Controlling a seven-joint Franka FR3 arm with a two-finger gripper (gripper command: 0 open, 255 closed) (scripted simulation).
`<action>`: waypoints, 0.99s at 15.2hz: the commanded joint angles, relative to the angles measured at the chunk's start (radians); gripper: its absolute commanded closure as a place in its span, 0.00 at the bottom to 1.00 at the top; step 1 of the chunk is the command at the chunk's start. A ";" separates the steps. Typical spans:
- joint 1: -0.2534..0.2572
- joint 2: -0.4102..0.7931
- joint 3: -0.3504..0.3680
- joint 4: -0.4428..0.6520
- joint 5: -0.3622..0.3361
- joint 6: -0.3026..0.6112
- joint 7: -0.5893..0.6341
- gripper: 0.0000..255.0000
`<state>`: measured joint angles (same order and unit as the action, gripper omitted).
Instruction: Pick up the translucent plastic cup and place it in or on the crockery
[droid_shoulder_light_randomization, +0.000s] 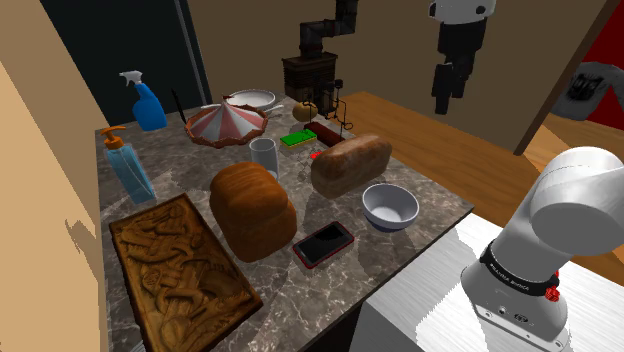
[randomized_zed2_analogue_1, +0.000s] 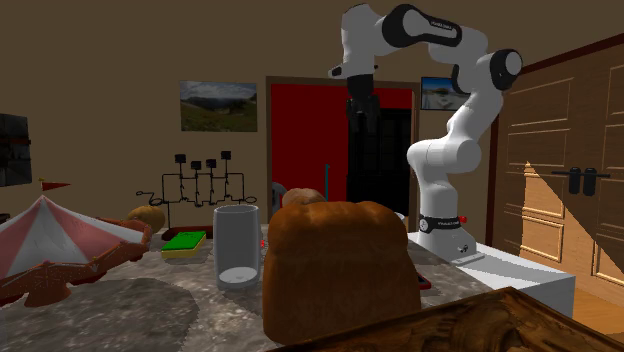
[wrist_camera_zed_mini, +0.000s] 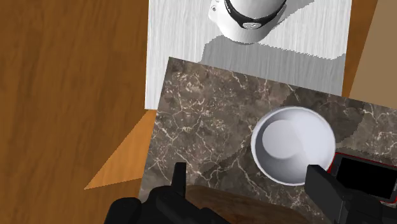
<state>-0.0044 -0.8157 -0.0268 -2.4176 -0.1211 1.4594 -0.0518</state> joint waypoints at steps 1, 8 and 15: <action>0.000 0.000 0.000 0.000 0.000 0.000 0.000 0.00; 0.026 0.254 0.061 0.097 0.060 0.137 0.097 0.00; 0.044 0.522 0.112 0.256 0.090 0.229 0.182 0.00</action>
<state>0.0359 -0.3311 0.0771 -2.1887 -0.0350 1.6809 0.1160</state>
